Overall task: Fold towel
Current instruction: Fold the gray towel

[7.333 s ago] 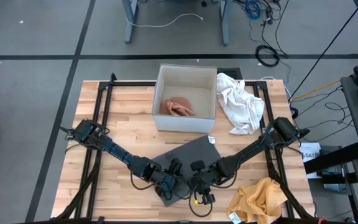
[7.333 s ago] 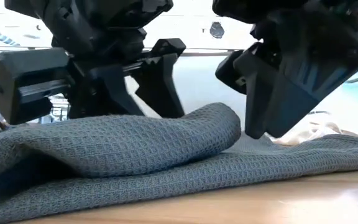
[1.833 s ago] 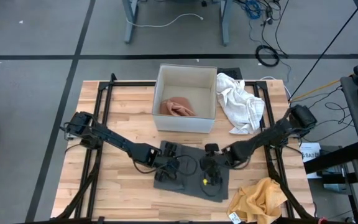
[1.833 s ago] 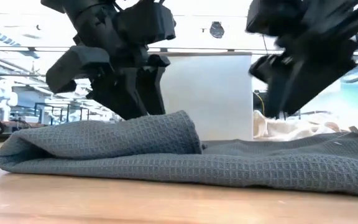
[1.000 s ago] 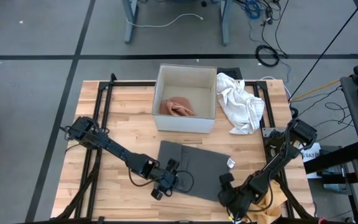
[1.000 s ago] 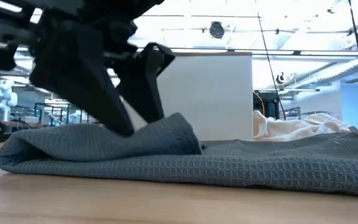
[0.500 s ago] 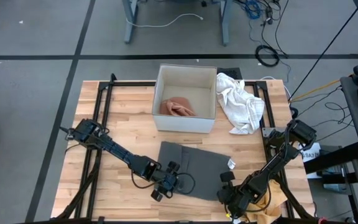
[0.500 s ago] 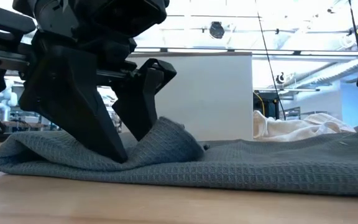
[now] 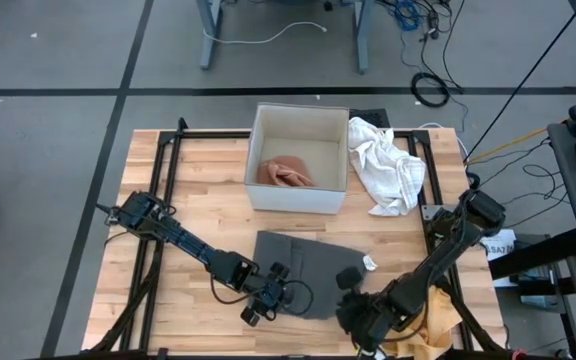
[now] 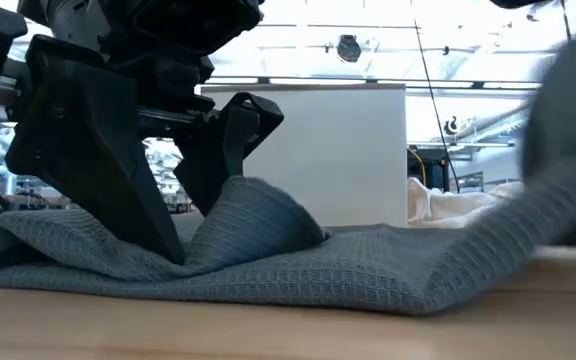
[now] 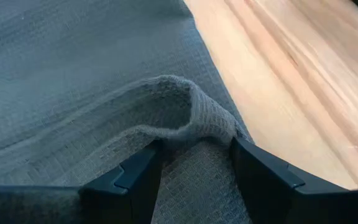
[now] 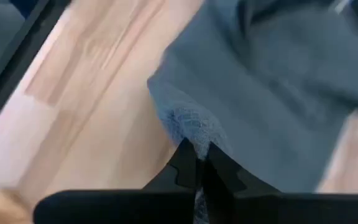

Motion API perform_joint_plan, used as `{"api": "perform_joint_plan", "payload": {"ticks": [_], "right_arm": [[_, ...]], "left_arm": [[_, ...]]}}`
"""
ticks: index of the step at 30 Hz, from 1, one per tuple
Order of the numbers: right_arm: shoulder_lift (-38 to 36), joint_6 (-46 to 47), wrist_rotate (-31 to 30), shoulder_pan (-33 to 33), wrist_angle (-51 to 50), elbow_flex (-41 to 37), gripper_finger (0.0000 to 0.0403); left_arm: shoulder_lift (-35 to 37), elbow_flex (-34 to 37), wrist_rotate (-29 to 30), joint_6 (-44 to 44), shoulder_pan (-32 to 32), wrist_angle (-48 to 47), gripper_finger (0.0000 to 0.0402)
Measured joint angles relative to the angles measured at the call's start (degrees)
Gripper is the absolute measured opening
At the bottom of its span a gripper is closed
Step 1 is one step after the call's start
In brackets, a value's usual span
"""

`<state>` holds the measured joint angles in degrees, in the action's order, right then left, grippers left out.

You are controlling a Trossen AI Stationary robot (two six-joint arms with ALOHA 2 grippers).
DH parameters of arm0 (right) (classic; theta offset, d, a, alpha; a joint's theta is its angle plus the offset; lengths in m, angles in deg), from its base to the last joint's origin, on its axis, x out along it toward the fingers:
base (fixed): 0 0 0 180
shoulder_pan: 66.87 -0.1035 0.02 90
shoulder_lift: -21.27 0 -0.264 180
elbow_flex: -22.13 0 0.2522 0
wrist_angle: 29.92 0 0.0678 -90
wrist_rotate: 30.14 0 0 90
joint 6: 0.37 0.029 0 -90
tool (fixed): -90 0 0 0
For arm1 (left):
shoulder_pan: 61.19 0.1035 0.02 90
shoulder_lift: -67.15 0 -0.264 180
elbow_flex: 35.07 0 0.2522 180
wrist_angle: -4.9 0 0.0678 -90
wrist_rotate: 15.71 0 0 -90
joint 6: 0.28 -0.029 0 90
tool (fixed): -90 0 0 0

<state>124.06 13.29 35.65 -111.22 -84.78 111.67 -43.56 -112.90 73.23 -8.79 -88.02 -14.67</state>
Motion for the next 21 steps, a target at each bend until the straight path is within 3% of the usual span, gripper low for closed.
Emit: {"api": "perform_joint_plan", "payload": {"ticks": [5,12,21], "right_arm": [[0.11,-13.42,-4.38,4.32,6.11,1.91,0.0001],[4.27,-26.09,-4.47,9.12,15.25,1.87,0.0000],[8.55,-32.64,-4.49,11.17,20.37,1.87,0.0000]], "left_arm": [[-0.02,0.00,0.59,-0.78,-0.28,1.80,0.0202],[4.08,0.04,10.35,-1.20,-3.04,1.14,0.0202],[11.64,0.00,19.24,9.46,-7.18,-13.00,0.0202]]}}
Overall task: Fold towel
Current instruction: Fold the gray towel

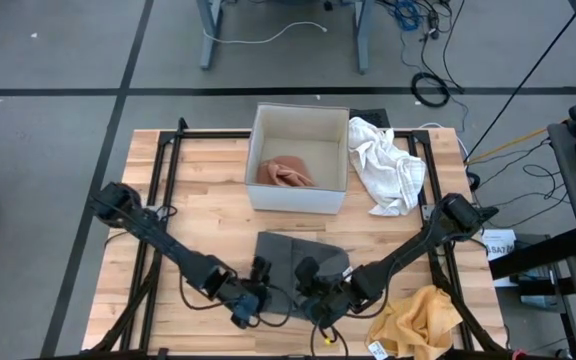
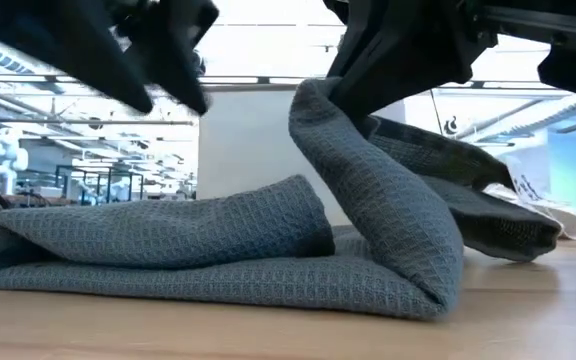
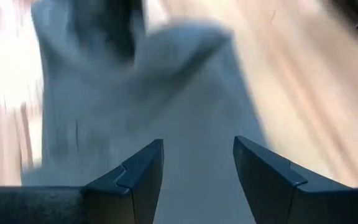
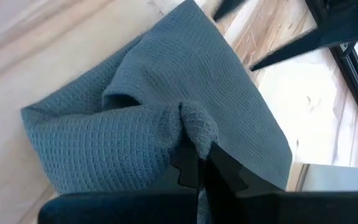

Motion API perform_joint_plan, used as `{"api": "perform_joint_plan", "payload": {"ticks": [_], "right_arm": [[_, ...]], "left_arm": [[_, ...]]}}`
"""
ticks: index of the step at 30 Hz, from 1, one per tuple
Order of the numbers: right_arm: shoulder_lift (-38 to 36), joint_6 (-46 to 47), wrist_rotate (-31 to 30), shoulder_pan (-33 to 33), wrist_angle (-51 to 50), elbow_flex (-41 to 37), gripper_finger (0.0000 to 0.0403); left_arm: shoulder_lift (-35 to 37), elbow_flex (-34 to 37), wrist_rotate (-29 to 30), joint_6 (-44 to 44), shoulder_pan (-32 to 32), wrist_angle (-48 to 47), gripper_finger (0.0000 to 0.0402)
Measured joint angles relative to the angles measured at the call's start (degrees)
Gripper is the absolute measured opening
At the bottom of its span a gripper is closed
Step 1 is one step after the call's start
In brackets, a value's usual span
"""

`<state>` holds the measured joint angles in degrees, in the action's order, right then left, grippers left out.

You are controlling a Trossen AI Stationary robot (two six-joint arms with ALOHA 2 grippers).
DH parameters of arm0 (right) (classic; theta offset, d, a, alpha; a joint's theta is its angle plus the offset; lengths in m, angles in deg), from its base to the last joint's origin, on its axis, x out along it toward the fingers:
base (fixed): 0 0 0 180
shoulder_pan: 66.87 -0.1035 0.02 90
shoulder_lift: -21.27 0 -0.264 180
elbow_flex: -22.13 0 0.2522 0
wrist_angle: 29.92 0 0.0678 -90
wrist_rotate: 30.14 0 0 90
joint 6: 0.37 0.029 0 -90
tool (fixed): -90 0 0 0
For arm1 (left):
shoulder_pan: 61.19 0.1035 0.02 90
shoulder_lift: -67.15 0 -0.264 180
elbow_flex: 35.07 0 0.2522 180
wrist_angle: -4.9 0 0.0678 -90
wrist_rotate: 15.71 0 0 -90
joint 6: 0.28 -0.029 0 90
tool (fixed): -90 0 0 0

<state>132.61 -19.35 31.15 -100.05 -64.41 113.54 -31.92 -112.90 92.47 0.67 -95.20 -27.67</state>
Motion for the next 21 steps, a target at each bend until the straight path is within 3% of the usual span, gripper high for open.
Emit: {"api": "perform_joint_plan", "payload": {"ticks": [3,7,12,21], "right_arm": [[0.10,-0.96,0.07,0.16,0.06,0.00,0.0000],[0.10,-3.45,0.16,0.59,2.16,0.01,0.0000],[0.10,-6.25,3.12,1.76,7.42,0.02,0.0000],[0.17,-8.99,4.43,3.42,10.95,0.04,0.0000]], "left_arm": [[-0.36,0.10,1.33,5.70,-0.61,-7.04,0.0202],[-2.59,1.05,2.48,7.72,-0.58,-8.55,0.0202],[-4.93,1.09,3.33,6.07,1.30,-5.19,0.0202],[-8.85,1.14,-2.21,2.61,3.58,0.85,0.0202]]}}
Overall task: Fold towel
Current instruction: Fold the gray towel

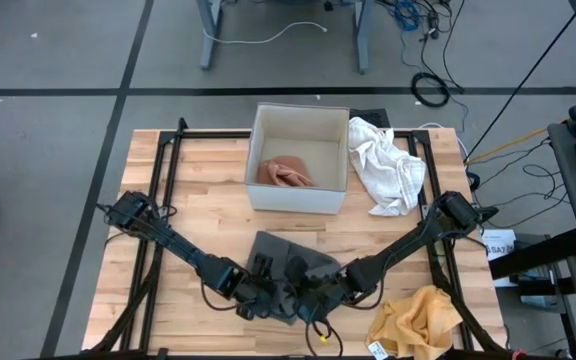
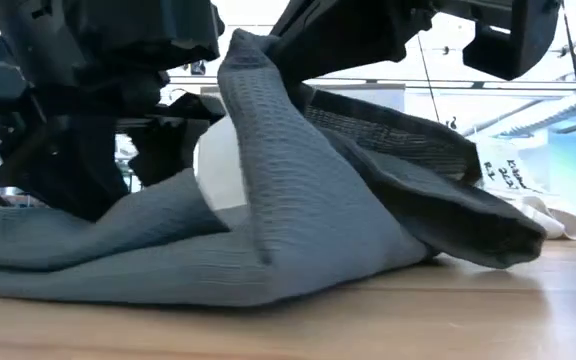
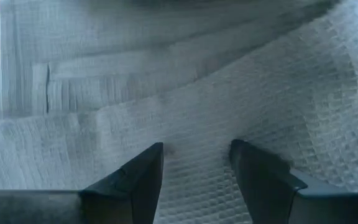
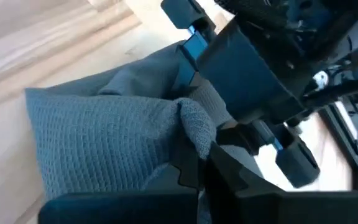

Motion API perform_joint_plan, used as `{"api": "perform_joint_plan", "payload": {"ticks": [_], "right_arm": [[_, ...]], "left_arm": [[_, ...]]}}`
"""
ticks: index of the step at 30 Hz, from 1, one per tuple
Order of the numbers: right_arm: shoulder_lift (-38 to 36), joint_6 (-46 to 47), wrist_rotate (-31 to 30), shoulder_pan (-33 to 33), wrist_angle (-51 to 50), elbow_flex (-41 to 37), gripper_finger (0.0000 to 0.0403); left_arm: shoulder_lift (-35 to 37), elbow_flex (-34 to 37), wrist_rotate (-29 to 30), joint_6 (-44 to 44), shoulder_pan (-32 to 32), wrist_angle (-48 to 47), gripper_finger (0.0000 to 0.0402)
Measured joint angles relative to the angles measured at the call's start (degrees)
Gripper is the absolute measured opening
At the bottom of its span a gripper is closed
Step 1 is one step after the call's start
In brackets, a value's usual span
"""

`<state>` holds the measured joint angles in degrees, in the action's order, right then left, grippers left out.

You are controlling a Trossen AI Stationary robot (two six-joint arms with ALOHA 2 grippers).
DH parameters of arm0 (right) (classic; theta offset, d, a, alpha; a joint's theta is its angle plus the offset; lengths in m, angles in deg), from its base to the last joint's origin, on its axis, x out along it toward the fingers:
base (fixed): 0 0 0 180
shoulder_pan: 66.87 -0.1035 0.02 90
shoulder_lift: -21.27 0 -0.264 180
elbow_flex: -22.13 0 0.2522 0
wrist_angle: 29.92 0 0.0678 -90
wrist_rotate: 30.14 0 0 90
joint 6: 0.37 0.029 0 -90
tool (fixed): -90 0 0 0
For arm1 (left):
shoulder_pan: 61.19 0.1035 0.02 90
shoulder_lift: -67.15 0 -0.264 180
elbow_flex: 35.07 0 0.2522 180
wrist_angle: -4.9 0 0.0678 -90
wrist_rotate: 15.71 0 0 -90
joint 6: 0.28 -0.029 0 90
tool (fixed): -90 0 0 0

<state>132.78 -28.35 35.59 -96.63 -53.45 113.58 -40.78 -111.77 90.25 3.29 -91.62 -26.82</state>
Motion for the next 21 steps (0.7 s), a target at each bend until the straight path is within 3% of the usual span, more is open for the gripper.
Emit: {"api": "perform_joint_plan", "payload": {"ticks": [7,14,21], "right_arm": [[3.07,0.15,3.61,2.11,4.61,0.00,0.0000],[6.71,-0.43,7.53,2.74,13.60,0.00,0.0000],[9.00,-0.12,4.31,2.72,14.13,0.00,0.0000]], "left_arm": [[-0.27,0.00,-0.73,-3.76,0.03,7.86,0.0202],[-0.27,0.02,-2.27,-4.21,0.25,7.99,0.0202],[1.36,0.02,-0.54,-3.78,0.23,4.96,0.0202]]}}
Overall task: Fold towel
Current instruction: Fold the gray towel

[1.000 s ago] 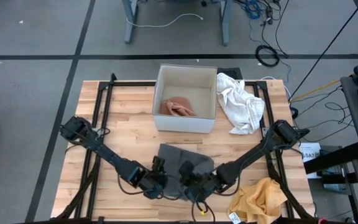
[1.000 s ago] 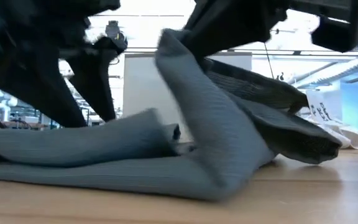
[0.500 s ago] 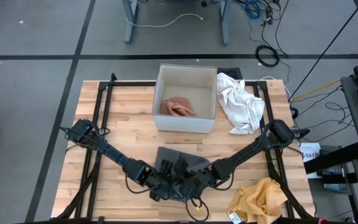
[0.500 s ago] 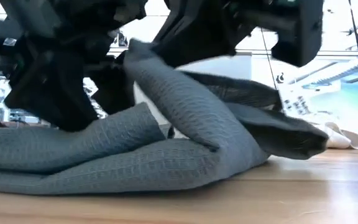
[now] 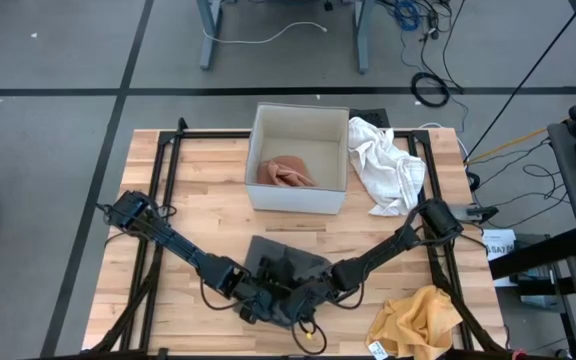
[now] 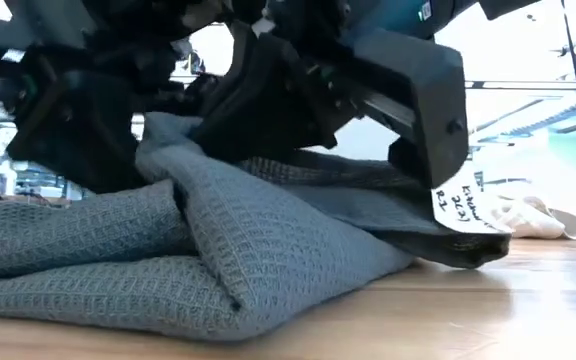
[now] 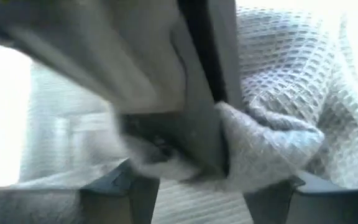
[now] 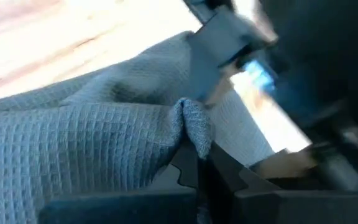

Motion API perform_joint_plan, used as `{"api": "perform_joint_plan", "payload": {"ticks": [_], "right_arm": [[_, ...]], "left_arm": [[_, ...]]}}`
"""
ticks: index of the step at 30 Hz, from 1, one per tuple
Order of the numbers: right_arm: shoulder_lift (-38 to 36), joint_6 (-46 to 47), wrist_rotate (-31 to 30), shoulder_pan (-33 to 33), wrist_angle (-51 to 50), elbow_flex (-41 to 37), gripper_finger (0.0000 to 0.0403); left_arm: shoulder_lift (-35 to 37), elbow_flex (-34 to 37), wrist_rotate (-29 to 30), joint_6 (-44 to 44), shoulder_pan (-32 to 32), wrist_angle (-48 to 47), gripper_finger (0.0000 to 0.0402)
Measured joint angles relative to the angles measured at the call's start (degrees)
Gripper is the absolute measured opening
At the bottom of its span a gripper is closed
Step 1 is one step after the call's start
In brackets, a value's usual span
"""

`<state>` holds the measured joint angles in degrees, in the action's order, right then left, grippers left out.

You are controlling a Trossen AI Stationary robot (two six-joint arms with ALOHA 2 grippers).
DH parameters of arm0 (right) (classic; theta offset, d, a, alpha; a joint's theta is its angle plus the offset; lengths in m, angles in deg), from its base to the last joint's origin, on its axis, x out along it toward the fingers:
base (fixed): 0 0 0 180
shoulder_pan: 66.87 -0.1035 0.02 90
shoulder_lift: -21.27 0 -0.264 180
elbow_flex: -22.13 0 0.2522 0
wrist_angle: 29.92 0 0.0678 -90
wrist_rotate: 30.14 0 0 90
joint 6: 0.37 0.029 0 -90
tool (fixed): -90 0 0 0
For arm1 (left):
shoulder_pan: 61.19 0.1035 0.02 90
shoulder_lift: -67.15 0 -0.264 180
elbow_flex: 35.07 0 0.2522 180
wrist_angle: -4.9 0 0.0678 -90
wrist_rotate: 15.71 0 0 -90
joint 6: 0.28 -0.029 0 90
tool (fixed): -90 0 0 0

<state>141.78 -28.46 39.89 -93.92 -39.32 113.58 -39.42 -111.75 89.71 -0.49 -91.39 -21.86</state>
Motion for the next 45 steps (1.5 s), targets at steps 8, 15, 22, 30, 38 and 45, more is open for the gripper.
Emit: {"api": "perform_joint_plan", "payload": {"ticks": [8,15,22,30,38,45], "right_arm": [[-0.07,1.55,-1.11,-0.22,-2.75,0.04,0.0000],[-0.07,1.76,-1.13,-0.76,-3.99,0.04,0.0000],[-0.09,2.63,-0.89,-1.16,-6.32,0.04,0.0000],[-0.23,2.87,-0.94,-1.93,-7.91,0.03,0.0000],[-4.09,4.97,-3.89,-3.62,-15.00,0.00,0.0000],[-6.10,2.75,-1.36,-3.98,-12.29,0.02,0.0000]], "left_arm": [[6.69,-0.08,7.58,6.56,-1.43,-13.53,0.0202],[6.04,-0.07,5.06,13.46,-2.47,-27.16,0.0202],[6.04,1.86,-2.10,17.22,-1.99,-29.43,0.0202],[6.32,7.32,-4.19,14.75,1.08,-18.34,0.0202],[6.04,7.50,-2.88,8.37,4.35,-12.24,0.0202],[5.89,7.56,-2.84,4.32,6.32,-5.23,0.0202]]}}
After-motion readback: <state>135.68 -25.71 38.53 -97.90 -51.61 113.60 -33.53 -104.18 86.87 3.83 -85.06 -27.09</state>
